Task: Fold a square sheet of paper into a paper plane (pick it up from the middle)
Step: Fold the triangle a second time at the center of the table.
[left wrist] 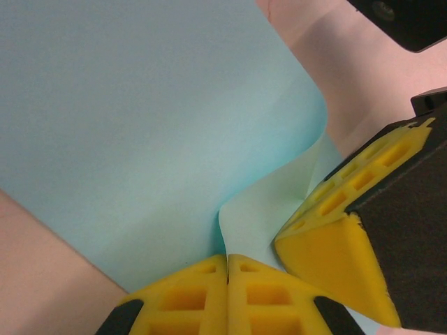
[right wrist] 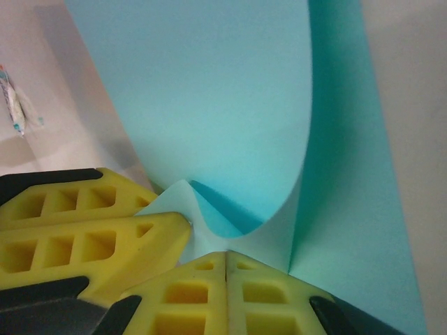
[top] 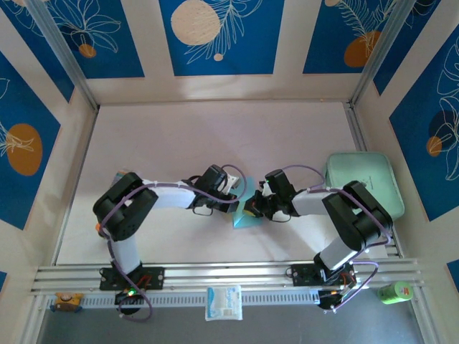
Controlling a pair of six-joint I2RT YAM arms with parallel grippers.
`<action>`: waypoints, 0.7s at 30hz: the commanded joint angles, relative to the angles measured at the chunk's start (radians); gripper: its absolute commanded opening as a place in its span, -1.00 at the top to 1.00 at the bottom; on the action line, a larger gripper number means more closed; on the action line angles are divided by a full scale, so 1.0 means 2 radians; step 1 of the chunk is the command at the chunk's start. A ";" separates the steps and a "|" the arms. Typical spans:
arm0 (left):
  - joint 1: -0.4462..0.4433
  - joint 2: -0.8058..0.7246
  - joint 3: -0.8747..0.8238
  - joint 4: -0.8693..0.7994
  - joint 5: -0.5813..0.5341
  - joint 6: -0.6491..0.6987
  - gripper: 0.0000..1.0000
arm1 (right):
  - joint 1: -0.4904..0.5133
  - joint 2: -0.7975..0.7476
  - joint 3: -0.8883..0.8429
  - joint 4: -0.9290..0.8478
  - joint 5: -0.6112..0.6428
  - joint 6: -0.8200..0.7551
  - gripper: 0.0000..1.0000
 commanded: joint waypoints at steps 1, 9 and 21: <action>0.004 0.012 0.007 -0.024 0.002 0.006 0.95 | -0.010 -0.030 0.018 -0.041 0.002 -0.010 0.97; 0.004 0.013 0.007 -0.023 0.003 0.003 0.95 | -0.030 -0.002 0.034 -0.051 0.011 -0.025 0.98; 0.004 0.010 0.002 -0.023 0.002 0.003 0.95 | -0.048 -0.001 0.029 -0.067 0.013 -0.030 0.98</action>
